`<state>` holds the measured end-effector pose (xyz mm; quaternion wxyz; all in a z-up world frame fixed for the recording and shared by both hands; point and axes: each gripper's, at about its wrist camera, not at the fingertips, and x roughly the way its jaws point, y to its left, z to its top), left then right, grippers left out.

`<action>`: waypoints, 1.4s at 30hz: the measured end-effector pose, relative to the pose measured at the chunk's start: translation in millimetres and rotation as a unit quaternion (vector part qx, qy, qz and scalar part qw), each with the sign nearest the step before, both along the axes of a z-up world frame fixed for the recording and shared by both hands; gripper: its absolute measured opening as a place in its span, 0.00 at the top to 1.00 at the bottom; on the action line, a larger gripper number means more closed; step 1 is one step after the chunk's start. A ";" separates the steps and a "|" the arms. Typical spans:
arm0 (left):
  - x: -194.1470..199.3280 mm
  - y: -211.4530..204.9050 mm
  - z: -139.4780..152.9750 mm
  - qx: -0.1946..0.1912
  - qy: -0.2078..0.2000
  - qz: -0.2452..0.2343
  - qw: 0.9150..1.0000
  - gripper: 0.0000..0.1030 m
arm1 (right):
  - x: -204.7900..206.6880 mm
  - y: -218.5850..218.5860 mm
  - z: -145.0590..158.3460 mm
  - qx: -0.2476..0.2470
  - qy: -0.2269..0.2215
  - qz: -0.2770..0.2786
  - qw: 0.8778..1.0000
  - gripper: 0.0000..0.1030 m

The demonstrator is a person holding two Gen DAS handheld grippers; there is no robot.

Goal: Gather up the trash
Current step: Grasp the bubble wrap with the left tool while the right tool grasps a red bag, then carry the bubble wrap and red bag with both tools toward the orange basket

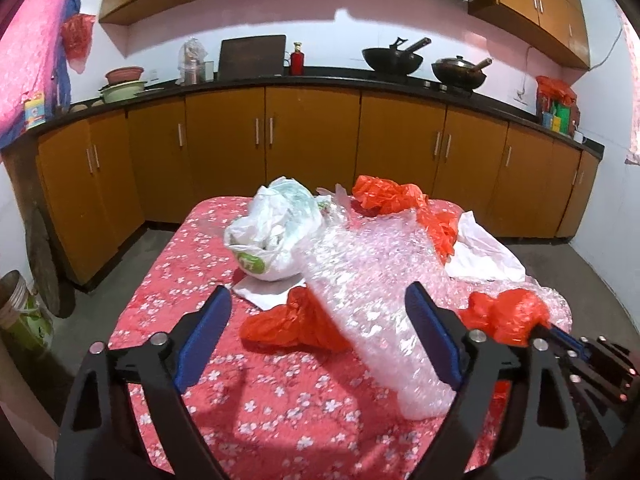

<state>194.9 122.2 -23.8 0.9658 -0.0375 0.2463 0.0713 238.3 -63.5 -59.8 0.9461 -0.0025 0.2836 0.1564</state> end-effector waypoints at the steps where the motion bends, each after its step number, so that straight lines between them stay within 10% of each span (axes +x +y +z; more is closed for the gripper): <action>1: 3.5 -0.7 -0.6 0.000 0.005 -0.002 1.000 0.20 | -2.0 -1.9 1.3 0.001 -0.004 -0.002 1.000 0.94; 11: 32.7 -0.1 -12.4 -0.034 0.055 -0.007 0.998 0.36 | -8.3 -13.7 13.3 0.004 -0.027 -0.010 1.000 0.94; 18: 38.5 -1.9 -14.4 -0.042 0.068 -0.024 0.997 0.91 | -7.0 -18.8 11.5 0.009 -0.024 -0.020 0.999 0.94; 42: -13.3 -41.6 65.7 -0.020 -0.036 -0.071 0.997 0.97 | -38.9 -71.4 56.1 0.038 -0.086 -0.052 0.994 0.94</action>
